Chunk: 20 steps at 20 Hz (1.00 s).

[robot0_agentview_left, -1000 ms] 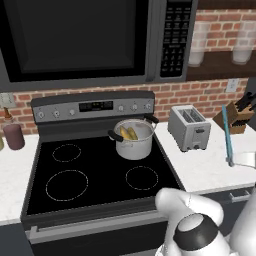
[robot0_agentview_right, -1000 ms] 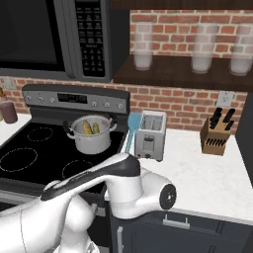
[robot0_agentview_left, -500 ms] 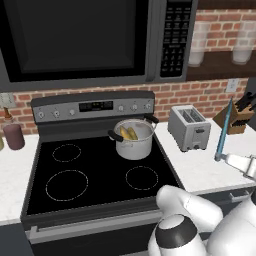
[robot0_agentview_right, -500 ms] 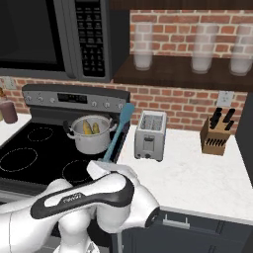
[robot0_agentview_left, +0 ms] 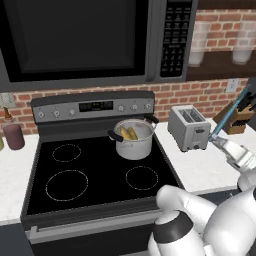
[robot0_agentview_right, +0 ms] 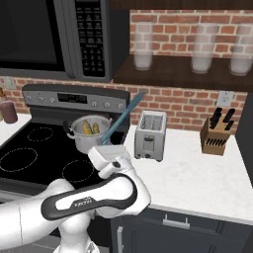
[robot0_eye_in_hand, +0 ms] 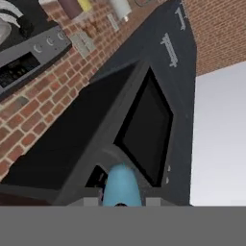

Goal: Put the cucumber and potato in the pot. Retrieve the spatula and lightly stir the vegetables in the pot.

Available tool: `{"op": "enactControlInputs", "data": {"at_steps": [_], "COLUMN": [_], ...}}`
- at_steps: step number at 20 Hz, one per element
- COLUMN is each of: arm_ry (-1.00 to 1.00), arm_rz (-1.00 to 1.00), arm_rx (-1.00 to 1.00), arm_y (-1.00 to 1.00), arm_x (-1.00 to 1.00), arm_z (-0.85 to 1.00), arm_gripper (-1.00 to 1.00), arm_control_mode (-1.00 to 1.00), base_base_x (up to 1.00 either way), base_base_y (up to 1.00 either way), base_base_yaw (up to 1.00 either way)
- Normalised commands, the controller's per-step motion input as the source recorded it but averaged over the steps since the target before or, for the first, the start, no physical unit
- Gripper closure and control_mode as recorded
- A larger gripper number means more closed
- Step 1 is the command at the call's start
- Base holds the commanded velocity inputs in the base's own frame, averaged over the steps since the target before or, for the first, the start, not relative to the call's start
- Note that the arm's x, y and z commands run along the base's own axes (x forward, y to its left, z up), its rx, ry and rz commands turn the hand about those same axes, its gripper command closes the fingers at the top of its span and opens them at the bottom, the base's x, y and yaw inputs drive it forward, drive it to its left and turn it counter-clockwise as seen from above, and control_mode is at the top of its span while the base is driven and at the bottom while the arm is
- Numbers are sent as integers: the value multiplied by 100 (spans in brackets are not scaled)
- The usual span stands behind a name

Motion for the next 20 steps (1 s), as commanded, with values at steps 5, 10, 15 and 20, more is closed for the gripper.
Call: {"op": "enactControlInputs", "data": {"at_steps": [5,10,15,20], "arm_ry": [-2,-18,-11,-16], "arm_rz": [-8,-20,-26,-31], "arm_rx": [-5,-45,-53,-52], "arm_y": [0,-3,-1,0], "arm_x": [-60,-97,-62,-13], "arm_z": [65,4,7,24], "arm_gripper": [100,100,100,100], "arm_control_mode": [-100,-100,-100,-100], "base_base_x": [0,0,0,0], "base_base_y": [0,0,0,0], "base_base_yaw": [0,0,0,0]}}
